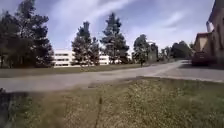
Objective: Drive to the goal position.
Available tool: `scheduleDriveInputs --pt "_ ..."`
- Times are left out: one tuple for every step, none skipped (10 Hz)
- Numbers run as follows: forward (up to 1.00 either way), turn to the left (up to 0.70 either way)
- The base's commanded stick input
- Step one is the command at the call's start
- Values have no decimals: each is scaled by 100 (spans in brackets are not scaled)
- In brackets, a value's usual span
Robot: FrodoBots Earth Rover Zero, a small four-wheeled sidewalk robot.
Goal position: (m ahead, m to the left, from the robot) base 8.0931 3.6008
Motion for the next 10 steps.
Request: scheduleDriveInputs --pt "70 -9" --pt "70 0" --pt "70 0" --pt "70 0" --pt "70 0" --pt "70 0" --pt "70 0" --pt "70 0" --pt "70 0" --pt "70 0"
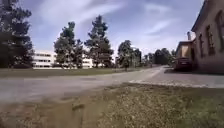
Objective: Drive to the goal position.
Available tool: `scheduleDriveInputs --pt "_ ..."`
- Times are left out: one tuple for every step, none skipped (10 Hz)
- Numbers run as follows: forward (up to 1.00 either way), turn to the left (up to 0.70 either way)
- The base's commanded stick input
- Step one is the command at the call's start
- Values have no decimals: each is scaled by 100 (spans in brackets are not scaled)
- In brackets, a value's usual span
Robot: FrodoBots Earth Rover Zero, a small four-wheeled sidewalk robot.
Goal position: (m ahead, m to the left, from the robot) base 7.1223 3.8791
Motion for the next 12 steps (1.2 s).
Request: scheduleDriveInputs --pt "70 0" --pt "70 0" --pt "70 0" --pt "70 0" --pt "70 0" --pt "70 0" --pt "70 0" --pt "70 0" --pt "68 0" --pt "30 0" --pt "0 0" --pt "0 0"
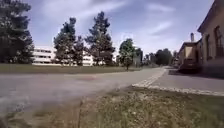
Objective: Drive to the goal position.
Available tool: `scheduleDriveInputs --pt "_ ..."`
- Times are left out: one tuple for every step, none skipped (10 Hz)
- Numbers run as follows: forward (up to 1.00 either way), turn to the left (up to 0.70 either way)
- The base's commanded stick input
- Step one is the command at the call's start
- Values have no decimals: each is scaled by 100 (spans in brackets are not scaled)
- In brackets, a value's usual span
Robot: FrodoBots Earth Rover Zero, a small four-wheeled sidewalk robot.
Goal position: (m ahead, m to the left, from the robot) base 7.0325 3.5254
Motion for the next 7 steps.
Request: scheduleDriveInputs --pt "0 0" --pt "0 0" --pt "0 0" --pt "0 0" --pt "0 0" --pt "34 0" --pt "70 0"
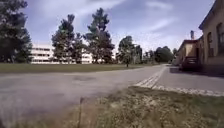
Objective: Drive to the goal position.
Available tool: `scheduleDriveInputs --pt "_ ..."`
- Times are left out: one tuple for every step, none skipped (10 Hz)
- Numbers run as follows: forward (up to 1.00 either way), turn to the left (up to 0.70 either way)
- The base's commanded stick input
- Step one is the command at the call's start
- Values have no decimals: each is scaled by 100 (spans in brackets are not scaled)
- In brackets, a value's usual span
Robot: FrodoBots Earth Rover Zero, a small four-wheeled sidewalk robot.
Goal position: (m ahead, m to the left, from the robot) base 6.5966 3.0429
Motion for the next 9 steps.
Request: scheduleDriveInputs --pt "70 0" --pt "70 0" --pt "70 0" --pt "70 0" --pt "70 0" --pt "70 0" --pt "37 0" --pt "0 0" --pt "0 0"
